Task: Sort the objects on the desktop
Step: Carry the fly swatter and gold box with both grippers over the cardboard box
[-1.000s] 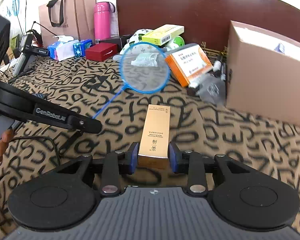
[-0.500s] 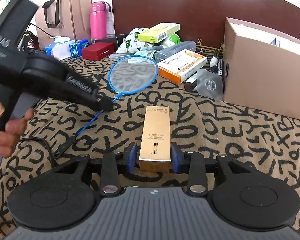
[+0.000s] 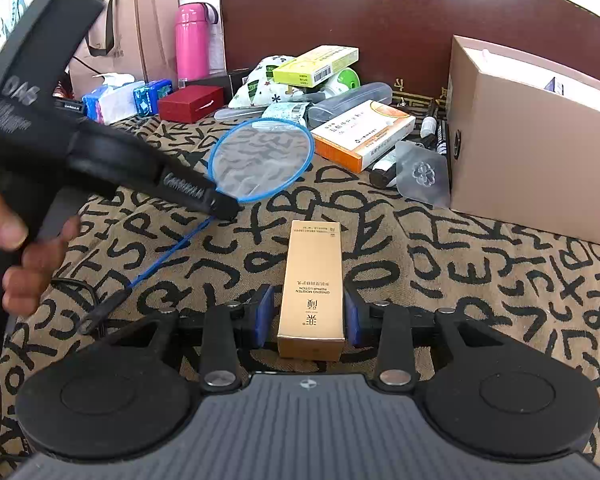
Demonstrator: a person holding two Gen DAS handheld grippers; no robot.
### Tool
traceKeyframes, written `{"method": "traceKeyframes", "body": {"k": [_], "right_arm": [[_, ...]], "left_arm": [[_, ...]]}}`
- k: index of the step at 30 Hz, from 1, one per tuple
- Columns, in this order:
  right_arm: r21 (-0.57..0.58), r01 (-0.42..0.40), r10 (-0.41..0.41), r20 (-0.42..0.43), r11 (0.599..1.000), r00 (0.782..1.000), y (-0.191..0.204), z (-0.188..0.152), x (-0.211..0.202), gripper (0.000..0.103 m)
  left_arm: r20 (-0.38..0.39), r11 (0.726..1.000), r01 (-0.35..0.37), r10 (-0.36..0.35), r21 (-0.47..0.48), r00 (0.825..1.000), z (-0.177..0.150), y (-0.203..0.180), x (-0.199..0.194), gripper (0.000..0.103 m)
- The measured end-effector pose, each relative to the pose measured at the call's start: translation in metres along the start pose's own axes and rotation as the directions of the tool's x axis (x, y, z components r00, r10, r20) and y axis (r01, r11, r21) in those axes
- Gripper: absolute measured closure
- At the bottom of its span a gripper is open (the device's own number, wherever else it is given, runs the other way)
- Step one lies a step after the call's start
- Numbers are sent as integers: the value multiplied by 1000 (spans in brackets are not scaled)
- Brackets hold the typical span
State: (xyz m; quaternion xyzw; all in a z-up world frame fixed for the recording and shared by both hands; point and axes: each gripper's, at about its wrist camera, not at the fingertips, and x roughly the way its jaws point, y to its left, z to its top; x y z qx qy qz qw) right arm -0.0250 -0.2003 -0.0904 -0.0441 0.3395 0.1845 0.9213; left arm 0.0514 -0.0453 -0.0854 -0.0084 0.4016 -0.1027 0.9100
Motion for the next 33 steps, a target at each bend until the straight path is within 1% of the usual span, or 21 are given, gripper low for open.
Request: {"method": "traceKeyframes", "body": {"k": [2,3,4,5,6,8,10,13,17,20,24,28,31,33], "right_arm": [[-2,2,-2,4,1000,1000,1,0,2,61],[-1,2,-2,6,1000,1000,1,0,3,61],[1,0,0,7,1000,1000,0,0,4,61],[-2,-4,4,8,1000,1000,0,0,4,61],[-5,-4,4,8,1000,1000,0,1,4,69],[1,-12,12,7,1000,1000,-2,2,2,69],[9,-22,22,21,1000,1000,-3,2,-4,69],[8,-18,17,44,1000,999,-5,4,-12,69],[13,-15,14,93,1000,996,-9,11,-26,69],[8,-4,3,139,1000,990,-14,22,-37,69],[6,28,-29,211,1000,977,-27,39,-54,69],[28,74,-79,278,997,957,-47,59,-68,69],[47,113,-122,318,992,940,-66,72,-77,69],[56,144,-154,335,988,930,-80,79,-81,69]], "left_arm": [[8,1000,-4,4,18,1000,-2,-2,1,93],[5,1000,-1,1,23,1000,-1,-2,2,102],[-1,1000,3,-2,23,1000,0,-2,1,103],[-8,1000,11,-11,12,1000,2,0,1,103],[-16,1000,26,-26,1,1000,3,1,-1,103],[-19,999,45,-45,-4,999,3,1,-6,103],[-3,999,52,-52,1,999,1,-2,-15,103],[26,997,72,-72,-1,997,4,-6,-29,103],[82,995,97,-97,11,992,16,-14,-49,103],[125,990,144,-144,10,982,32,-22,-63,103],[174,977,211,-211,15,962,62,-40,-73,103],[207,962,273,-272,22,940,93,-64,-75,103],[228,956,288,-292,53,929,116,-88,-74,103],[228,949,310,-315,59,921,134,-102,-71,103]]}}
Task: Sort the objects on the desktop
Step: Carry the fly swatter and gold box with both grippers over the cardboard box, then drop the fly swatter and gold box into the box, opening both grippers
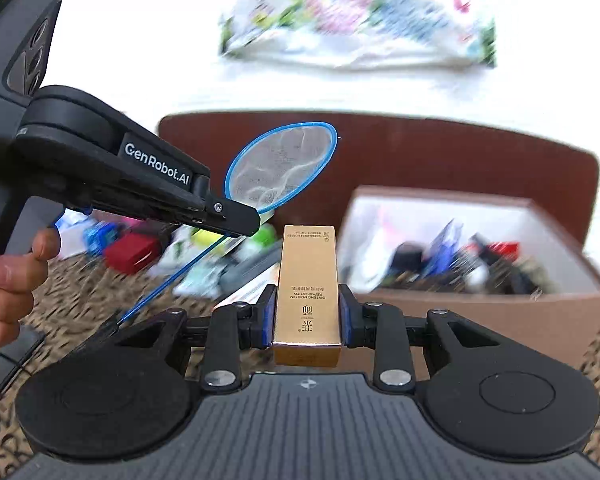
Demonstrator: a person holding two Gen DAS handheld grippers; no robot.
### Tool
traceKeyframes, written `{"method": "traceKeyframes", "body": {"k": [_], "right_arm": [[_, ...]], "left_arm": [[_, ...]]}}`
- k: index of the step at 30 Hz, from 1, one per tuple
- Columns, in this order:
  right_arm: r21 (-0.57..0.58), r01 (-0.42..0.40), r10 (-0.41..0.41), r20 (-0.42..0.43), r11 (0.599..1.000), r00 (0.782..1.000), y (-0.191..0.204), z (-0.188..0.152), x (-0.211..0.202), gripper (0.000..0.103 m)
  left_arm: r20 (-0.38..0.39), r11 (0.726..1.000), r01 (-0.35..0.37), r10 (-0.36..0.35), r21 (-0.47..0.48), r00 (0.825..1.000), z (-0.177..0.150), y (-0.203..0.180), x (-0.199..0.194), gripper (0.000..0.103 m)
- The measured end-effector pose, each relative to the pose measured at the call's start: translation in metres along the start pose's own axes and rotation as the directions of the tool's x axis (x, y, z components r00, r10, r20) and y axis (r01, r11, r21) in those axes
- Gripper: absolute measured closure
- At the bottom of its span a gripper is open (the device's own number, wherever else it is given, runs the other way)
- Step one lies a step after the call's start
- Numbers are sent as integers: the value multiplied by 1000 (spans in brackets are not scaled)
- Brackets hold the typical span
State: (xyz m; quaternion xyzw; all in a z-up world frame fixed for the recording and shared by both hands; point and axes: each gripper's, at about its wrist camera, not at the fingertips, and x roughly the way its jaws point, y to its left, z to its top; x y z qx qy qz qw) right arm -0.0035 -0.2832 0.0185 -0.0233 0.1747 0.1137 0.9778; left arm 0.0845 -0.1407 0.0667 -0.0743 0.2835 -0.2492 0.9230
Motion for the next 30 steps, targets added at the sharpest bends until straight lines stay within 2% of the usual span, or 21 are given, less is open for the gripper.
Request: {"method": "traceKeyframes", "body": {"k": [8,16,21,30], "right_arm": [[31,128,-129,28,991,991,-61,27,16,69],[55,236,-237,3,970,972,-123,33,44,69],[55,287,-286,-27,956,958,-156,30,66,69],[60,319,-311,-121,946,943,-188,13,106,69]], "left_arm": [[2,998,40,-40,42,999,53,-42,56,103],[-39,997,38,-35,67,999,75,-61,127,103],[-96,996,41,-33,83,995,72,-62,166,103],[-188,996,-25,42,89,981,53,-39,205,103]]}}
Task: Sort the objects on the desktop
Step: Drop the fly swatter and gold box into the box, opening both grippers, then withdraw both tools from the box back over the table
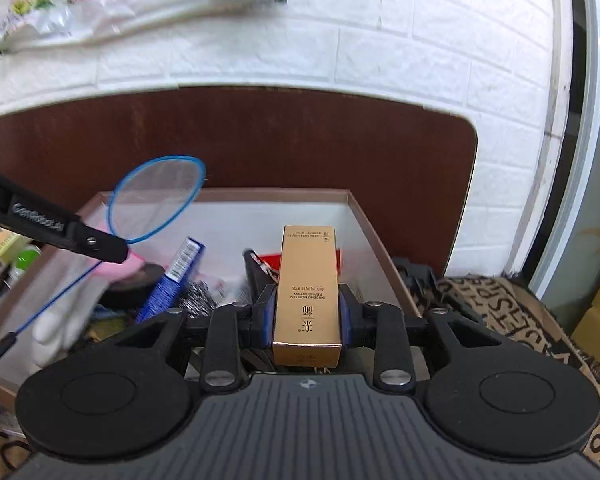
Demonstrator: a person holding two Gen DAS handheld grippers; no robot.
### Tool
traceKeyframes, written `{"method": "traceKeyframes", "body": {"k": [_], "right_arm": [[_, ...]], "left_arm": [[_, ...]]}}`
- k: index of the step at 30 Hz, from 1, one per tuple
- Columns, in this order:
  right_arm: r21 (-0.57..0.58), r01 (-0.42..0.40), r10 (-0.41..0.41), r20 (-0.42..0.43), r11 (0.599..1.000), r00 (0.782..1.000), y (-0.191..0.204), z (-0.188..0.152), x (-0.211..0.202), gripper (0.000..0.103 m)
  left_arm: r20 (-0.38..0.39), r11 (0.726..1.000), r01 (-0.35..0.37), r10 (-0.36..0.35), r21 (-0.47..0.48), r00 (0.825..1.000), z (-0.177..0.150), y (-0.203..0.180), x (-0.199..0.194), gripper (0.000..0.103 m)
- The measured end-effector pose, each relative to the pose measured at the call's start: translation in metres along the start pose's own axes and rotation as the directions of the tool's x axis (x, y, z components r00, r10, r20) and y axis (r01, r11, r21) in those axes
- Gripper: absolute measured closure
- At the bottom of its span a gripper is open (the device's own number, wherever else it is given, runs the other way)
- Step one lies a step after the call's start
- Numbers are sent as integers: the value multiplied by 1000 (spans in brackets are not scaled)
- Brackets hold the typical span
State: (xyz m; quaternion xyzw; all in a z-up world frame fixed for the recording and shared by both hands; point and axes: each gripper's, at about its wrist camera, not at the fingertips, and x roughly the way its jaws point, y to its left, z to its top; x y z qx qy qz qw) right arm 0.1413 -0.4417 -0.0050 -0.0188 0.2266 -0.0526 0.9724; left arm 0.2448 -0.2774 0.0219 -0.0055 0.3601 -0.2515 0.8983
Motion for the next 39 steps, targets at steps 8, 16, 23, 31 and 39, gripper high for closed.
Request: {"method": "traceKeyframes", "body": {"k": [8,16,23,31,39], "right_arm": [[-36,35,-32,64,999,997,11,-4,-9,25],[-67,16,-9,104,998,995,30,-7,-38,1],[-57,-44,49,92,997,995,48,-15,-62,0],[-45,-116,120,111,992,986,64,-24,-99,0],[-18,-121,122,120,993,985,76,-41,-133,0]], "left_arm": [[117,999,-40,43,-23,992,-9,3,-13,0],[130,1000,13,-13,1,991,-25,-1,-39,0],[117,1000,-13,11,14,993,-43,-8,-64,0],[131,997,-62,55,52,990,-67,-15,-101,0],[137,996,-84,77,43,988,-95,-16,-133,0]]}}
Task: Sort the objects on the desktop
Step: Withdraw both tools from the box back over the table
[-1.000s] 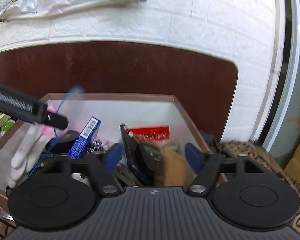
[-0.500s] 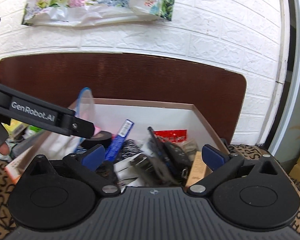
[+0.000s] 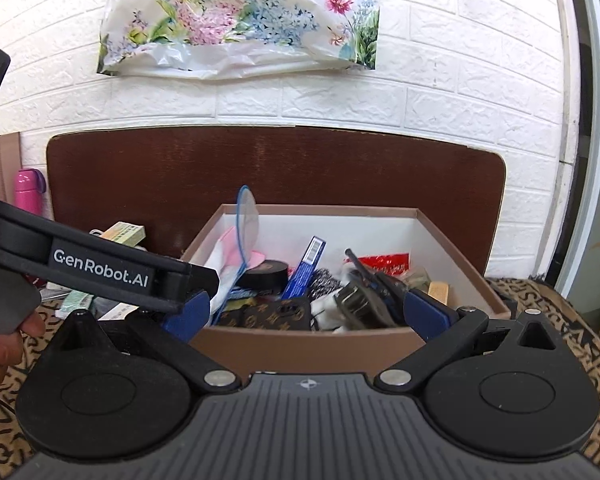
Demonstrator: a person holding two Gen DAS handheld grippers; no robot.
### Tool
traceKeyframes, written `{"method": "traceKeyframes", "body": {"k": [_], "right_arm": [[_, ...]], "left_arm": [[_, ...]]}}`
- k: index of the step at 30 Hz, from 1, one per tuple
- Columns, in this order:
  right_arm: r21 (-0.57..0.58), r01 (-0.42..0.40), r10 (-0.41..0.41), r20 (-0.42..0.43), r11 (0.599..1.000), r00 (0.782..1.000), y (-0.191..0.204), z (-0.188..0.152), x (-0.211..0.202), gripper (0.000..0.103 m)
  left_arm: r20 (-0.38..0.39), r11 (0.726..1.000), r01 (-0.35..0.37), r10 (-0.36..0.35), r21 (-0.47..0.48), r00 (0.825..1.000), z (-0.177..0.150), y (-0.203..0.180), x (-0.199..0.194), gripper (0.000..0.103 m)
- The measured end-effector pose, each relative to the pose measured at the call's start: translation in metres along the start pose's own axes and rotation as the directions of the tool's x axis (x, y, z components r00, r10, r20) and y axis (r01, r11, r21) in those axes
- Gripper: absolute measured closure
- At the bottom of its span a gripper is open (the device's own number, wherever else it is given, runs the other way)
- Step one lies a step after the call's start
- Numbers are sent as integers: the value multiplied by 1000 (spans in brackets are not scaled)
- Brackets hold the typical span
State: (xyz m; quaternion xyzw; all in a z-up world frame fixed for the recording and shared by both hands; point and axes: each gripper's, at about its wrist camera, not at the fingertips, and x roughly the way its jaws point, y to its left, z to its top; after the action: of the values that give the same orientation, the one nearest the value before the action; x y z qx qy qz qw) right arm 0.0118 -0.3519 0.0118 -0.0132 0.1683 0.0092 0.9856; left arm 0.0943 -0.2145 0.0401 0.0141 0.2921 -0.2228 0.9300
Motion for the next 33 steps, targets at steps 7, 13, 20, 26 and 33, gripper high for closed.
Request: {"method": "traceKeyframes", "body": {"k": [7,13,20,26,33], "right_arm": [[46,-14,15,-30,999,999,15,-20,-18,0],[42,-40,43,-63,998,997,36,-33,-28,0],[55,-87,93,-114,995,989,60,-49,-33,0],[56,-107,114,-148,993,982,83,-58,-34,0],[29,-109,112,-185,994,976,100,-66,-34,0]], "left_arm": [[-13,999,-35,34,-6,999,-31,6,-22,0],[-36,993,-45,41,-108,999,-62,24,-40,0],[-69,986,-98,89,-138,994,-88,43,-53,0],[-83,978,-148,137,-149,987,-107,57,-63,0],[-113,973,-145,126,-182,986,-121,72,-66,0]]}}
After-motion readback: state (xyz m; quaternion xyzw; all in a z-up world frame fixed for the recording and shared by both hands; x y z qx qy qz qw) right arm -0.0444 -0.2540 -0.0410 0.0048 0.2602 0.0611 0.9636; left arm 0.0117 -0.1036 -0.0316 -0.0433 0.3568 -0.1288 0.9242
